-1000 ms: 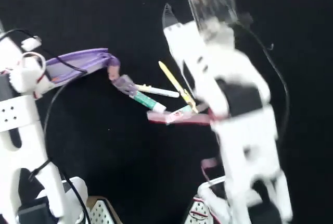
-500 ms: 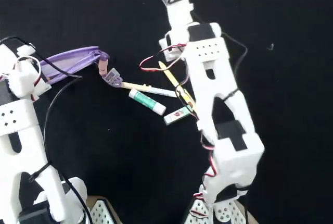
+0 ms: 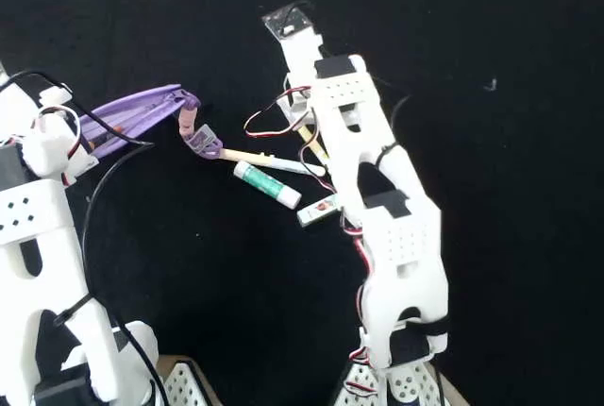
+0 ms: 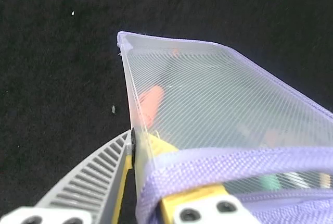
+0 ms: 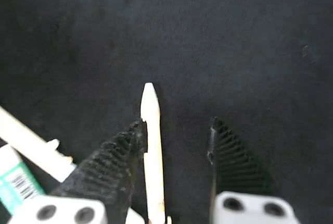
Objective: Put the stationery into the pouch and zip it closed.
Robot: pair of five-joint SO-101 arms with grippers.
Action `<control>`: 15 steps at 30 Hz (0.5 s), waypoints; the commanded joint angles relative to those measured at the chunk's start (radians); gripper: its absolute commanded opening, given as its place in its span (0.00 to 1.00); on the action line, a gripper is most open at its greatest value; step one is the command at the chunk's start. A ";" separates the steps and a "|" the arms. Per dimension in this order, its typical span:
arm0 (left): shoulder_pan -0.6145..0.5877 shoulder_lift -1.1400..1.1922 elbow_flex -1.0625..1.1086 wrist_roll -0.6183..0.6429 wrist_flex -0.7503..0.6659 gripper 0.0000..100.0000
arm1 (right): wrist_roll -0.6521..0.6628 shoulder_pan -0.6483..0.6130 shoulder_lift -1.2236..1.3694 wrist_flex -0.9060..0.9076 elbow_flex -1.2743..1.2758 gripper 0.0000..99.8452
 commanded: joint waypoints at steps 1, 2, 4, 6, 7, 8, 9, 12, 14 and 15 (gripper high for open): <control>0.012 0.000 0.005 0.005 -0.017 0.03 | 0.058 -0.049 0.028 0.063 -0.130 0.18; 0.012 0.000 0.005 0.005 -0.017 0.03 | 0.055 -0.058 0.042 0.071 -0.145 0.18; 0.012 0.000 0.005 0.005 -0.017 0.03 | 0.055 -0.068 0.074 0.072 -0.171 0.18; 0.012 0.000 0.005 0.005 -0.017 0.03 | 0.058 -0.068 0.108 0.072 -0.197 0.18; 0.012 0.000 0.005 0.005 -0.017 0.03 | 0.061 -0.066 0.125 0.072 -0.214 0.18; 0.012 0.000 0.005 0.005 -0.017 0.03 | 0.061 -0.064 0.140 0.074 -0.229 0.18; 0.012 0.000 0.005 0.005 -0.017 0.03 | 0.061 -0.058 0.154 0.080 -0.245 0.18; 0.012 0.000 0.005 0.005 -0.017 0.03 | 0.063 -0.051 0.193 0.109 -0.306 0.18; 0.012 0.000 0.005 0.005 -0.017 0.03 | 0.063 -0.048 0.222 0.126 -0.351 0.13; 0.012 0.000 0.005 0.005 -0.017 0.03 | 0.063 -0.043 0.237 0.133 -0.369 0.10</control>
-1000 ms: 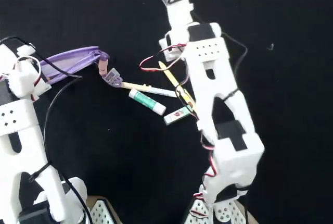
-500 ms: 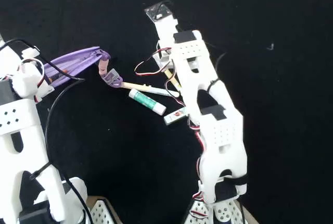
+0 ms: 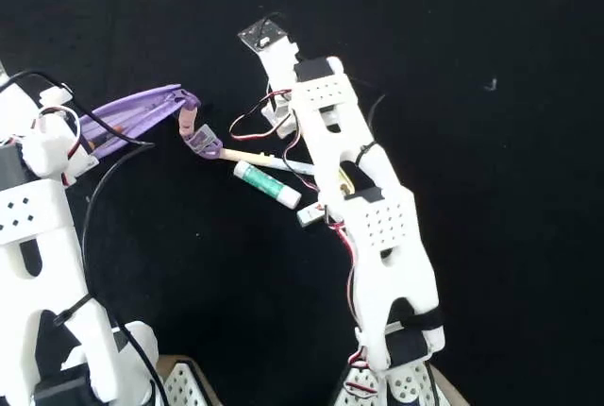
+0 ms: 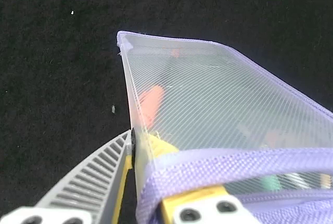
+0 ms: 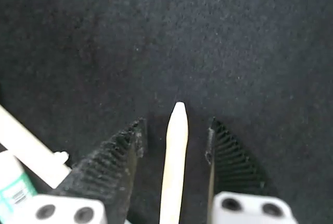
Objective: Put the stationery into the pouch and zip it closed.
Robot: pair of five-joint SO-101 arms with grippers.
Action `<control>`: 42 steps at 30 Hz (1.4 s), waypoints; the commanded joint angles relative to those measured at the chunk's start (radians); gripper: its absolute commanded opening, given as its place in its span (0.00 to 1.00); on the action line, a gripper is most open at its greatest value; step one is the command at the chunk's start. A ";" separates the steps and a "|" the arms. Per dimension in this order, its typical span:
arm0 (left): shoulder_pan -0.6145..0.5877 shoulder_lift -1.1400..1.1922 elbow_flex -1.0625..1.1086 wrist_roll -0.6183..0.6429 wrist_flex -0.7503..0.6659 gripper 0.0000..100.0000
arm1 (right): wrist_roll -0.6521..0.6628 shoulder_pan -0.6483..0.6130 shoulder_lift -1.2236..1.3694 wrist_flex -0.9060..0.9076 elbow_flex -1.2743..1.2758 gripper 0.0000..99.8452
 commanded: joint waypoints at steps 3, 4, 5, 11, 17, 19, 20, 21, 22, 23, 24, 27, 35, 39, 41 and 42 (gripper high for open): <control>0.012 0.000 0.005 0.005 -0.015 0.03 | 0.005 0.017 0.065 0.044 -0.171 0.01; 0.012 0.000 0.005 0.005 -0.014 0.03 | 0.005 0.018 0.079 0.052 -0.193 0.01; 0.012 0.000 0.005 0.005 -0.014 0.03 | 0.005 0.023 0.091 0.064 -0.216 0.02; 0.012 0.000 0.005 0.005 -0.012 0.03 | 0.006 0.040 0.139 0.163 -0.371 0.01; 0.019 0.000 0.005 0.005 -0.011 0.03 | 0.005 0.048 0.137 0.285 -0.593 0.01; 0.021 0.000 0.004 0.005 -0.011 0.03 | -0.002 0.057 0.142 0.328 -0.711 0.01; 0.021 0.000 0.004 0.005 -0.011 0.03 | -0.002 0.058 0.142 0.350 -0.771 0.01; 0.021 0.002 0.004 0.006 -0.011 0.03 | -0.002 0.060 0.142 0.371 -0.834 0.01; 0.021 0.006 0.004 0.006 -0.011 0.03 | -0.002 0.060 0.142 0.391 -0.895 0.01; 0.022 0.008 0.004 0.008 -0.011 0.03 | -0.002 0.060 0.143 0.410 -0.951 0.01; 0.031 0.008 0.004 0.008 -0.012 0.03 | -0.002 0.058 0.134 0.411 -0.961 0.01; 0.067 0.009 0.005 0.008 -0.011 0.03 | -0.005 0.052 0.088 0.397 -0.943 0.01; 0.151 0.009 0.005 0.012 -0.009 0.03 | -0.100 0.052 -0.016 0.400 -0.951 0.01; 0.196 0.009 0.004 0.014 -0.009 0.03 | -0.149 0.046 -0.122 0.400 -0.949 0.01; 0.208 0.009 0.004 0.014 -0.009 0.03 | -0.178 0.034 -0.179 0.402 -0.949 0.01; 0.209 0.009 0.004 0.014 -0.009 0.03 | -0.192 0.028 -0.206 0.404 -0.947 0.01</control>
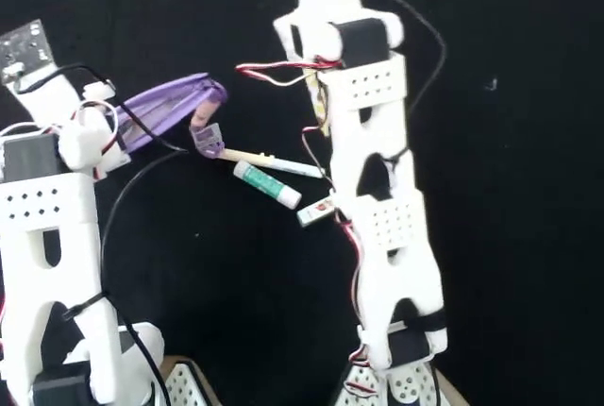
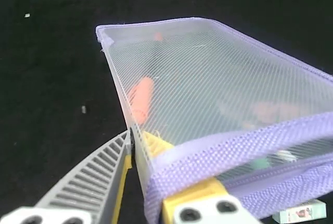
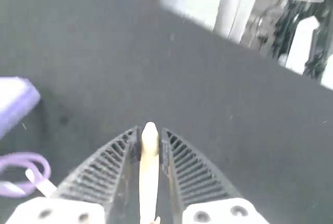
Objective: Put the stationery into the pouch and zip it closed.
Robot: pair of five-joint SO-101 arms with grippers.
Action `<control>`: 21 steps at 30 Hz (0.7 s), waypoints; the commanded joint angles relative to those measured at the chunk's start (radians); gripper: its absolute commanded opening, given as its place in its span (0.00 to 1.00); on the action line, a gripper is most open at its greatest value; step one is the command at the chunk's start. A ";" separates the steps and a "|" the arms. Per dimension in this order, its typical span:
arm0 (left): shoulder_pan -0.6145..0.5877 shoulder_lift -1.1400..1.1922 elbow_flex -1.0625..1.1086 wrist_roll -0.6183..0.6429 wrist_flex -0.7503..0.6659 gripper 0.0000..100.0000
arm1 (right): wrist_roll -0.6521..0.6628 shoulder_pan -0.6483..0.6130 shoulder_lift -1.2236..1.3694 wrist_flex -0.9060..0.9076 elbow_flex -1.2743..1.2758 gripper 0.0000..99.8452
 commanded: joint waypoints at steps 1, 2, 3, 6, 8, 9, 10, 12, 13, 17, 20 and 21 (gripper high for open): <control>0.047 -0.005 -0.001 0.015 0.000 0.03 | -0.061 -0.029 -0.193 0.015 -0.053 0.01; 0.054 -0.005 -0.002 0.015 0.000 0.03 | -0.075 -0.043 -0.219 0.025 -0.053 0.01; 0.058 -0.005 -0.002 0.015 0.000 0.03 | -0.084 -0.055 -0.242 0.035 -0.053 0.01; 0.070 -0.005 -0.001 0.015 0.000 0.03 | -0.091 -0.107 -0.312 0.080 -0.053 0.01; 0.073 -0.005 -0.001 0.015 0.000 0.03 | -0.091 -0.147 -0.364 0.121 -0.053 0.01; 0.073 -0.005 -0.001 0.015 0.000 0.03 | -0.084 -0.167 -0.395 0.130 -0.053 0.01; 0.071 -0.005 0.001 0.015 0.000 0.03 | -0.084 -0.183 -0.418 0.133 -0.053 0.01; 0.071 -0.005 0.007 0.015 0.002 0.03 | -0.087 -0.199 -0.461 0.135 -0.048 0.01; 0.071 -0.009 0.018 0.015 0.000 0.03 | -0.091 -0.201 -0.475 0.135 -0.042 0.01; 0.071 -0.014 0.033 0.015 -0.002 0.03 | -0.092 -0.203 -0.493 0.140 -0.042 0.01; 0.071 -0.014 0.033 0.015 -0.002 0.03 | -0.094 -0.206 -0.506 0.141 -0.041 0.01; 0.071 -0.014 0.033 0.015 -0.002 0.03 | -0.094 -0.213 -0.518 0.141 -0.035 0.01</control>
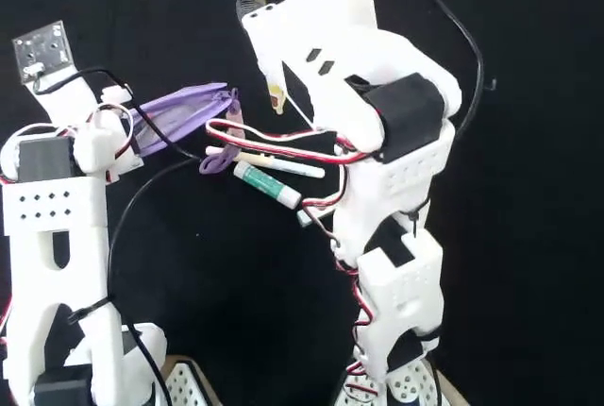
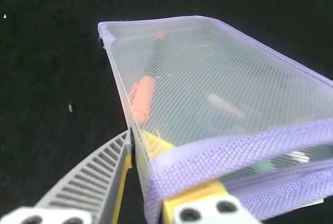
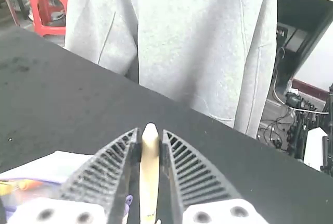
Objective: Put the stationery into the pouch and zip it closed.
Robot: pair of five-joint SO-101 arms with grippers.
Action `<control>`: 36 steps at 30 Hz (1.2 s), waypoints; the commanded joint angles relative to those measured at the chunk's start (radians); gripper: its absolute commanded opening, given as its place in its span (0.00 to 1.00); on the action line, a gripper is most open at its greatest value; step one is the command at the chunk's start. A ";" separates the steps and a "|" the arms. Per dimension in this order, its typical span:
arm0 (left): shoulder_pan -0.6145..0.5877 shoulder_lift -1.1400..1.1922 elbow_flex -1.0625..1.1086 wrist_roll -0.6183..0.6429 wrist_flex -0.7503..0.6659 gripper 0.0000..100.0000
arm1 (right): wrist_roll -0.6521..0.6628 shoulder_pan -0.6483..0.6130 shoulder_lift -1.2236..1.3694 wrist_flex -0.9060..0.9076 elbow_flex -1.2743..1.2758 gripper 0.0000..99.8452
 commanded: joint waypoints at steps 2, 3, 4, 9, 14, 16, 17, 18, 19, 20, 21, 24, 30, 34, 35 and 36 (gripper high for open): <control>0.021 -0.002 0.005 0.017 0.000 0.03 | -0.011 -0.034 -0.120 0.041 0.031 0.01; 0.021 -0.002 0.005 0.017 0.000 0.03 | -0.011 -0.037 -0.154 0.041 0.081 0.01; 0.021 -0.002 0.005 0.017 0.000 0.03 | -0.011 -0.046 -0.193 0.040 0.136 0.01; 0.021 -0.002 0.005 0.017 0.000 0.03 | -0.002 -0.124 -0.415 0.026 0.378 0.01; 0.021 -0.002 0.005 0.017 0.002 0.03 | 0.000 -0.133 -0.487 -0.038 0.515 0.01; 0.021 -0.002 0.005 0.017 0.002 0.03 | 0.000 -0.138 -0.490 -0.057 0.556 0.01; 0.021 -0.002 0.005 0.017 0.002 0.03 | -0.002 -0.140 -0.495 -0.063 0.573 0.01; 0.021 -0.002 0.005 0.017 0.003 0.03 | -0.002 -0.144 -0.496 -0.061 0.579 0.01; 0.021 -0.002 0.010 0.017 0.003 0.03 | 0.000 -0.160 -0.501 -0.058 0.579 0.01; 0.021 -0.002 0.015 0.017 0.002 0.03 | 0.000 -0.170 -0.513 -0.057 0.587 0.01; 0.021 -0.002 0.016 0.017 0.002 0.03 | 0.000 -0.176 -0.524 -0.057 0.591 0.01; 0.022 -0.002 0.016 0.017 0.002 0.03 | 0.000 -0.176 -0.547 -0.061 0.613 0.01; 0.022 -0.002 0.016 0.017 0.002 0.03 | 0.000 -0.199 -0.610 -0.126 0.757 0.01; 0.018 -0.002 0.016 0.017 0.002 0.03 | 0.002 -0.218 -0.716 -0.210 0.914 0.01; 0.018 -0.002 0.016 0.017 0.002 0.03 | 0.002 -0.216 -0.746 -0.253 0.977 0.01; 0.018 -0.002 0.016 0.017 0.002 0.03 | 0.002 -0.215 -0.777 -0.304 1.046 0.01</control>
